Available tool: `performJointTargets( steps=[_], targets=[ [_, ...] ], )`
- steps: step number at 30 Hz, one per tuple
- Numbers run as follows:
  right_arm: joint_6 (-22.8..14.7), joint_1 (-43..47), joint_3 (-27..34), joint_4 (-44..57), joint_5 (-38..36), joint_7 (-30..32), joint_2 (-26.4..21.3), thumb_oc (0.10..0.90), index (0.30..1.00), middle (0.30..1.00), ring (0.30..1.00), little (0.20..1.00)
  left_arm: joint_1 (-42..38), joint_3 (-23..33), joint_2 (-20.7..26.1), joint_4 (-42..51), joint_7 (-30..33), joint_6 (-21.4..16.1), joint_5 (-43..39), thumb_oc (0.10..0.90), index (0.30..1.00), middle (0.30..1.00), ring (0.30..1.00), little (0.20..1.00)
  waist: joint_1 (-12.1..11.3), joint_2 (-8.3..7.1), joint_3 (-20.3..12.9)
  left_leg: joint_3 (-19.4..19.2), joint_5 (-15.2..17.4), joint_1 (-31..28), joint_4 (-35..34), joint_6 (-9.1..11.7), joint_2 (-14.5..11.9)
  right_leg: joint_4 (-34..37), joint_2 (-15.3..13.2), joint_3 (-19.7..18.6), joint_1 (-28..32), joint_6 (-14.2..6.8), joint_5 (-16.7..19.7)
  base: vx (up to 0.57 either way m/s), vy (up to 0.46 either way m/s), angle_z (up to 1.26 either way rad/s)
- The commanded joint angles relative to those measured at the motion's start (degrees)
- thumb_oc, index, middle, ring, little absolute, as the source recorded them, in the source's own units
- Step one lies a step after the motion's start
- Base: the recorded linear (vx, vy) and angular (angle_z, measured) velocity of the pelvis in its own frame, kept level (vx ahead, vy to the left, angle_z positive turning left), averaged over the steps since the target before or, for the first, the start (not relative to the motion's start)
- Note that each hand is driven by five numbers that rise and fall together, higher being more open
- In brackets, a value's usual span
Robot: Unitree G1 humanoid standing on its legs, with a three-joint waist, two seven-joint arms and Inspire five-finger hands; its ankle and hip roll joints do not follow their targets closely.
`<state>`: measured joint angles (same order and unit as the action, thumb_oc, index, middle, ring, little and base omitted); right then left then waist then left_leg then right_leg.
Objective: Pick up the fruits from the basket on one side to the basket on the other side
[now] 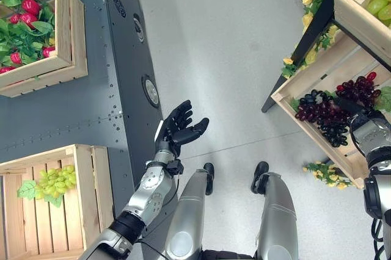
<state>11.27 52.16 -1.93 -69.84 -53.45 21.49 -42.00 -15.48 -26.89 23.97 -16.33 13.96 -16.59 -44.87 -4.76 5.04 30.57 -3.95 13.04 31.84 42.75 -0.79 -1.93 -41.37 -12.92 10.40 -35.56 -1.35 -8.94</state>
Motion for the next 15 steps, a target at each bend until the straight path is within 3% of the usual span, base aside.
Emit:
performJointTargets(
  steps=[1,9,15],
  targets=[
    [-1.30,2.38,-2.63,-1.45,5.52,5.42,-5.62,0.800,0.900,0.900,0.900,0.900,0.09,0.17,2.19,9.01,-0.43,-4.19,0.42,0.800,0.900,0.900,0.900,0.900,-0.91,-0.27,-0.79,-0.64,-0.70,-3.53,-2.73,-3.49,1.27,-0.67,0.90,1.42,8.17,3.68,-2.26,0.00,0.000,0.00],
    [-1.01,0.83,-1.82,-2.35,8.36,11.00,-3.53,0.800,0.900,0.900,0.900,0.900,-0.90,-0.54,1.52,9.17,0.12,-4.04,0.52,0.800,0.900,0.900,0.900,0.900,-0.92,-0.69,-1.10,-1.11,-1.72,-7.66,-7.07,-3.03,1.29,3.53,1.60,1.53,12.09,3.21,-1.21,-0.01,0.009,0.04],
    [2.54,0.53,-4.62,-3.07,25.36,20.22,-4.05,0.800,0.900,0.900,0.900,0.900,-0.95,-1.66,1.12,8.65,0.80,-4.66,0.70,0.800,0.900,0.900,0.900,0.900,-1.03,-0.83,-2.04,-1.19,-2.15,-9.80,-9.18,-2.70,1.13,6.41,2.01,1.92,14.65,2.95,-0.48,0.00,0.005,0.00]
  ],
)
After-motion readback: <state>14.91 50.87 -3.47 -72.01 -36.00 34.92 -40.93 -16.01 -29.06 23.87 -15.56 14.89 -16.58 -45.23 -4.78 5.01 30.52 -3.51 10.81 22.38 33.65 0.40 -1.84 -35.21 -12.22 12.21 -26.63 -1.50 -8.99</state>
